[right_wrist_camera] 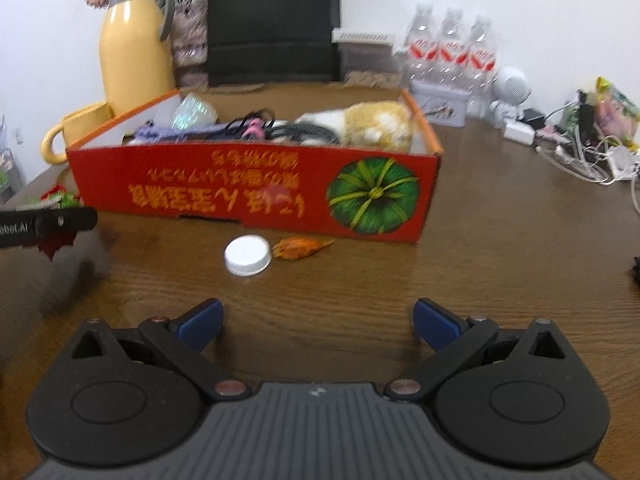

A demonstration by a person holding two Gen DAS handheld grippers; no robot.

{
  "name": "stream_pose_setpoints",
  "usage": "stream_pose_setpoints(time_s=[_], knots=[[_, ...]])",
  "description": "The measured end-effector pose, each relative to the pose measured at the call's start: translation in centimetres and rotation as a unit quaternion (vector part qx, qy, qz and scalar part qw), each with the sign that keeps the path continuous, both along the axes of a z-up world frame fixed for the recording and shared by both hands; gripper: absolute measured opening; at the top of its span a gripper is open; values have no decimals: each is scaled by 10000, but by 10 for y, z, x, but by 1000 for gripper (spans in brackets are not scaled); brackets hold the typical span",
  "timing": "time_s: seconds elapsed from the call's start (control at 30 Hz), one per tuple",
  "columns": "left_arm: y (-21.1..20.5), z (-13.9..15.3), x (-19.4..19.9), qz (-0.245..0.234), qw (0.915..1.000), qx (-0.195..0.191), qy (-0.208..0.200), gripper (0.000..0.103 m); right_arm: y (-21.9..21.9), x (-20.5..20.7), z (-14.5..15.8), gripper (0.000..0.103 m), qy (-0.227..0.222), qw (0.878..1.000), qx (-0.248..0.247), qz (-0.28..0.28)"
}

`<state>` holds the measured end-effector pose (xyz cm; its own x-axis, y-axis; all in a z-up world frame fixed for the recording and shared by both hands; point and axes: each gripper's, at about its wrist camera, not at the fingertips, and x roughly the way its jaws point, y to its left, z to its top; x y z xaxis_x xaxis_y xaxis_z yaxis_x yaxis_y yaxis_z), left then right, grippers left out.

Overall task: Organize objects
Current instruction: 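Grasp the red rose with the left tool while the right tool grasps the white bottle cap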

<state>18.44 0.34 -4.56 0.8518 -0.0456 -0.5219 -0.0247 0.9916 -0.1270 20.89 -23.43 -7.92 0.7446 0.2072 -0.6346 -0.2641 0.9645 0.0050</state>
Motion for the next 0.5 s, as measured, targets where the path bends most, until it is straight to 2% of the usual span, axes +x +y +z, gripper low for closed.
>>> stream_pose_setpoints(time_s=[0.2,0.3,0.37,0.4,0.5], knots=[[7,1,1,153,9999,-46,-8,41,15,2,-2,102,56,9998,112,177],[9,1,2,218,9997,-82,40,41,28,2,-1,87,-15,9994,106,339],[10,1,2,212,9997,-87,49,41,36,4,1,74,-74,9990,149,410],[9,1,2,205,9997,-79,44,41,39,6,2,72,-92,9990,166,412],[9,1,2,194,9998,-76,44,41,43,13,4,55,-135,9992,210,319]])
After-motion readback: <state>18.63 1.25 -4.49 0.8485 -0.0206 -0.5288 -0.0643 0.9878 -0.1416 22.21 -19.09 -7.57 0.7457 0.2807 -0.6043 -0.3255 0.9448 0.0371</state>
